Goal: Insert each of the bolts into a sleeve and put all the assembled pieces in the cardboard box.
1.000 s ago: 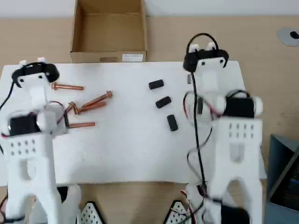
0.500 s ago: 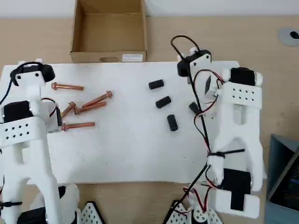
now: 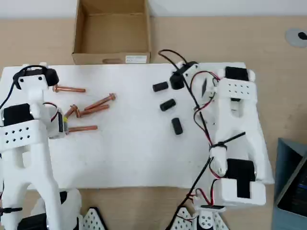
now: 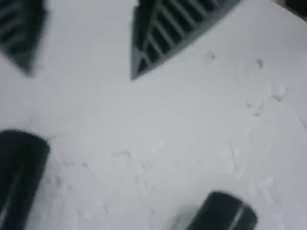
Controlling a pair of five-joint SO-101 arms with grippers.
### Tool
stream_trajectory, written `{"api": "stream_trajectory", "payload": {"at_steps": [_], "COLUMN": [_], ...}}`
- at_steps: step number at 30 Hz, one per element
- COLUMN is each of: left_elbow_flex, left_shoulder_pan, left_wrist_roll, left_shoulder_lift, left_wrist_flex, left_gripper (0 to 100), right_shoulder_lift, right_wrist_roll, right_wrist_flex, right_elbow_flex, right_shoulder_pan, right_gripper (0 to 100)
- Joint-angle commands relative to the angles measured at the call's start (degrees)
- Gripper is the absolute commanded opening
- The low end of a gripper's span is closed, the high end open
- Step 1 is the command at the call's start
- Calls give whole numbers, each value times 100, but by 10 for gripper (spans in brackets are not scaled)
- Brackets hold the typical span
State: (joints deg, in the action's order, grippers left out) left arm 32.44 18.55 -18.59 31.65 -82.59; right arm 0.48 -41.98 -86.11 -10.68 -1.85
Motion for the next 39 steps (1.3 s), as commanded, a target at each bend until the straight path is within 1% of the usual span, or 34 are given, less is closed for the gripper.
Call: {"api": "stream_trajectory", "payload": {"at_steps": [1, 8, 16, 24, 27, 31, 33, 39], "left_elbow_flex": [-316, -308, -308, -299, -185, -18, 26, 35], "left_shoulder_pan": [9, 9, 35, 35, 44, 44, 44, 44], "left_wrist_roll": [-26, -26, -26, -26, -35, -35, -35, -35], "left_shoulder_lift": [-4, -13, -13, -13, -4, 4, 22, 22], "left_wrist_flex": [9, -9, -18, -26, -9, -9, -18, -18], "left_gripper": [128, 128, 126, 126, 126, 126, 126, 125], "right_shoulder_lift": [101, 514, 611, 1332, 1508, 1789, 1930, 2325], "right_wrist_roll": [-9, 105, 185, 193, 352, 378, 440, 527], "right_wrist_flex": [70, 79, 484, 870, 1055, 1222, 1319, 1371], "right_elbow_flex": [426, 646, 593, 637, 602, 602, 602, 602], "right_shoulder_pan": [171, 268, 303, 295, 268, 259, 251, 224], "right_gripper": [193, 193, 193, 193, 193, 192, 179, 99]}}
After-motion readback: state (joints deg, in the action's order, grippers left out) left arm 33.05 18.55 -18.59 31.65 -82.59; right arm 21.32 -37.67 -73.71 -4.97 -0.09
